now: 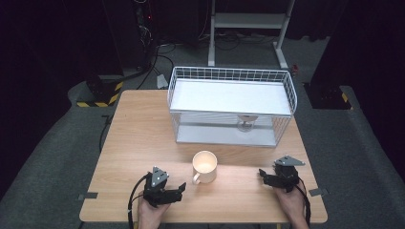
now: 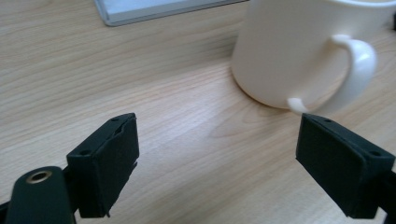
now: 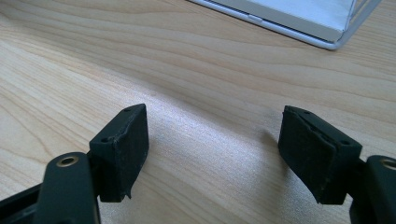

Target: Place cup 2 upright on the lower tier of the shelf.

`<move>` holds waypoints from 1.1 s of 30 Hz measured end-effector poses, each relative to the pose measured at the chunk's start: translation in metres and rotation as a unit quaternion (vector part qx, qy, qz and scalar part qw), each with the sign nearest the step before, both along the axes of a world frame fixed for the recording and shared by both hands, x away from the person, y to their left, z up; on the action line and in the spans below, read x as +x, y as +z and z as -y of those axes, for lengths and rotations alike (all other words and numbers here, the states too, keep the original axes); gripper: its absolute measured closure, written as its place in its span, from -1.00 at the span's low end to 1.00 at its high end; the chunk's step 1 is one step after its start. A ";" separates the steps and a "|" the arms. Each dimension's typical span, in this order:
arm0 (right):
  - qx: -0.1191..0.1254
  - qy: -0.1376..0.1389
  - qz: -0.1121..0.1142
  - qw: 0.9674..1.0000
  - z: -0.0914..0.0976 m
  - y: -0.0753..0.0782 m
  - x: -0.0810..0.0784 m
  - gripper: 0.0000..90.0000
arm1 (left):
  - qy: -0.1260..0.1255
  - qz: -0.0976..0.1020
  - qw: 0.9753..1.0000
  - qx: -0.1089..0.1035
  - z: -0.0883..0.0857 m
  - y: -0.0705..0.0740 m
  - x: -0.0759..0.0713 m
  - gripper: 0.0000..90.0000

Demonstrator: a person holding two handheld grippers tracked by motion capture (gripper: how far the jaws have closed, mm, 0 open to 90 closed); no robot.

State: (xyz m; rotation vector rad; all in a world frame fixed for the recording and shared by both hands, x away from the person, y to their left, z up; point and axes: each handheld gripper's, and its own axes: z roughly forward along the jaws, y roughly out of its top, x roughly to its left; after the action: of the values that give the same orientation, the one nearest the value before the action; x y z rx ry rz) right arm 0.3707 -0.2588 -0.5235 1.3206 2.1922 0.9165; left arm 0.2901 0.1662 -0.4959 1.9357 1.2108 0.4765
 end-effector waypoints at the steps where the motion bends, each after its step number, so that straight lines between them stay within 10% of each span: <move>1: 0.000 0.000 0.000 1.000 0.000 0.000 0.000 -0.45 | -0.007 -0.003 1.000 -0.005 0.001 0.000 -0.001 -0.70; 33: 0.001 -0.003 -0.001 1.000 0.000 0.000 0.000 -0.45 | -0.053 0.001 0.999 -0.003 0.047 0.000 0.007 -0.90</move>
State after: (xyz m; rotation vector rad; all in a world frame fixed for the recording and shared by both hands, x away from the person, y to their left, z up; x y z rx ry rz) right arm 0.3702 -0.2584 -0.5235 1.3291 2.1874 0.9164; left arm 0.2971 0.1190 -0.4954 1.9809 1.1011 0.4194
